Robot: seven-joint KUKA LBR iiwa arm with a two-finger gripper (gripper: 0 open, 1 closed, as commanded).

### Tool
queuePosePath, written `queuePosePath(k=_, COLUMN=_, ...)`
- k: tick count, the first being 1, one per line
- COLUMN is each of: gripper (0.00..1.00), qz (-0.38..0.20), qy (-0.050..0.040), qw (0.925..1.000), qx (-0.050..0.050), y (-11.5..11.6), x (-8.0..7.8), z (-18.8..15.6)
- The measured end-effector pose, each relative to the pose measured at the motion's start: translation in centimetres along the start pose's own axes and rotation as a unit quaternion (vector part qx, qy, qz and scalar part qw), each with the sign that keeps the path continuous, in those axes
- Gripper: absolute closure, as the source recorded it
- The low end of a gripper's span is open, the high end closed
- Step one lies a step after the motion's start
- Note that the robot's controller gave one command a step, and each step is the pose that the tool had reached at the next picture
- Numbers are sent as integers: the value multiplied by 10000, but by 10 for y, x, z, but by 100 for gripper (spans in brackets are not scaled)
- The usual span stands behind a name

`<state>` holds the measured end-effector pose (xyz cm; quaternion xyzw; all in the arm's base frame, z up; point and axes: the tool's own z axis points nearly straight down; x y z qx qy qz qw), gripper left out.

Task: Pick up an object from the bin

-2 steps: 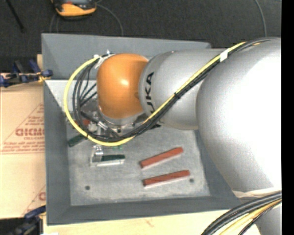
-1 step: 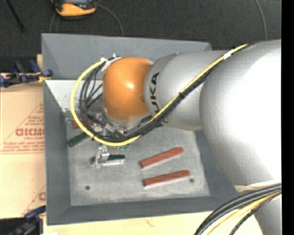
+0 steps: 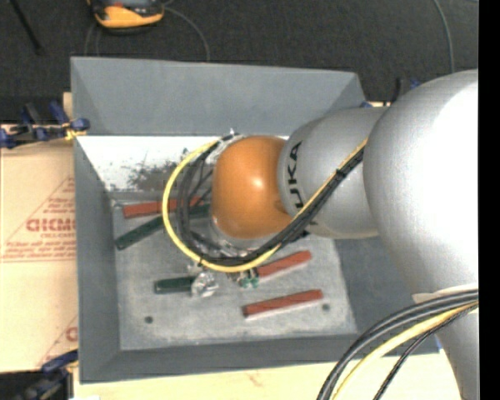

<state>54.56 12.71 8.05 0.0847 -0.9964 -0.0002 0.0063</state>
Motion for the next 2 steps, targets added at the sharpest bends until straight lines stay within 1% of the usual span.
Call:
queuePosePath(k=1, gripper=100, qz=4, qy=-9, qw=10000, qx=-1, y=0, x=0, z=0)
queuePosePath(k=2, gripper=100, qz=277, qy=-121, qw=9995, qx=-1, y=-1, x=3, z=-174)
